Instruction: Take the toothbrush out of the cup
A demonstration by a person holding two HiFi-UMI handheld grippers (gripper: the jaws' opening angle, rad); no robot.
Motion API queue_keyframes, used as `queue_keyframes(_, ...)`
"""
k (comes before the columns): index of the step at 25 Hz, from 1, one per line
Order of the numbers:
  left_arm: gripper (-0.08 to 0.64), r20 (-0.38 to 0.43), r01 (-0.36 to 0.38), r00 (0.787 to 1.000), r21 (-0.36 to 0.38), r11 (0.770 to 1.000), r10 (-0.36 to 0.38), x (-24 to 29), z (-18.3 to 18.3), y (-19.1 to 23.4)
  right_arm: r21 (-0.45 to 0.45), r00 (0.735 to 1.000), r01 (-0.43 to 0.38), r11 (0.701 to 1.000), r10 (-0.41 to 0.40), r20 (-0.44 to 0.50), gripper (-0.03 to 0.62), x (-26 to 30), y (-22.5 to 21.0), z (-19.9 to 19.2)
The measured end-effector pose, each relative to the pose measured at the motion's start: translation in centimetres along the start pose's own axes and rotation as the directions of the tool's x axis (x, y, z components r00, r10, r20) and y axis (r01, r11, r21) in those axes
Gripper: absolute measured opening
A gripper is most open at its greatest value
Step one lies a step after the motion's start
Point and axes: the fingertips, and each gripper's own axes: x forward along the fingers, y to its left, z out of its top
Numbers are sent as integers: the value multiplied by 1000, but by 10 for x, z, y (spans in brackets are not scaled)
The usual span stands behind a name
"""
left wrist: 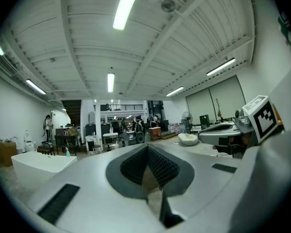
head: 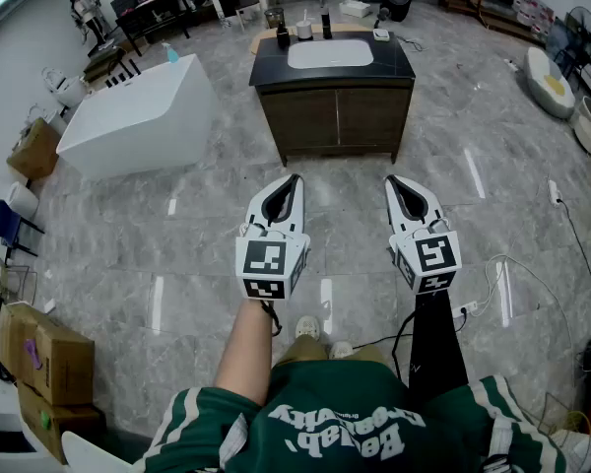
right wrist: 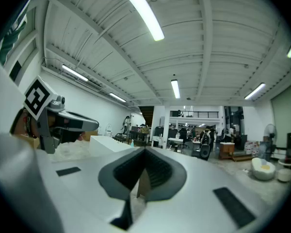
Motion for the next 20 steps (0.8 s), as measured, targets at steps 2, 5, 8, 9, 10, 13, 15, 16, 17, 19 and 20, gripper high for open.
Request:
queue_keyframes(2,0,7,6,1000,4,1000,-6,-11,-3,-5,-9,1000,2,1000,-2,-1,3,-12,5,1)
queue_keyframes(5,0,9,5,1000,11,1000,-5,-26,-6,-12,-14,1000,20,1000,-20,-8,3,-29,7,0)
queue_keyframes(8,0,14,-7,1000,9,1000,7,-36,-5,-15,0,999,34,999,-34,-6,3,-40,6,0)
queue_keyframes(9,0,18,-11,1000,11,1000,11,-38,-4,-15,4,999,32,999,-32,-2,3,-42,8,2)
queue_keyframes(10,0,22,-14,1000,15,1000,14,-40,-2,-14,4,1000,29,1000,-29,2,3,-42,10,4)
queue_keyframes(13,42,42,-15,999,19,1000,14,-40,4,-9,2,1000,23,1000,-23,13,3,-39,13,8)
queue_keyframes(15,94,59,-13,998,12,1000,12,-37,7,-5,-1,1000,17,1000,-17,19,3,-33,13,9)
queue_keyframes(16,107,65,-13,998,8,1000,12,-34,7,-2,-5,1000,14,1000,-14,21,3,-29,13,9)
queue_keyframes(17,112,69,-14,998,5,1000,14,-32,8,2,-9,1000,11,1000,-10,22,3,-24,14,8)
queue_keyframes(19,126,73,-19,997,7,1000,19,-25,7,9,-14,1000,5,1000,-5,25,3,-14,14,8)
queue_keyframes(20,132,74,-22,997,12,1000,21,-19,7,13,-15,1000,3,1000,-2,27,3,-8,13,8)
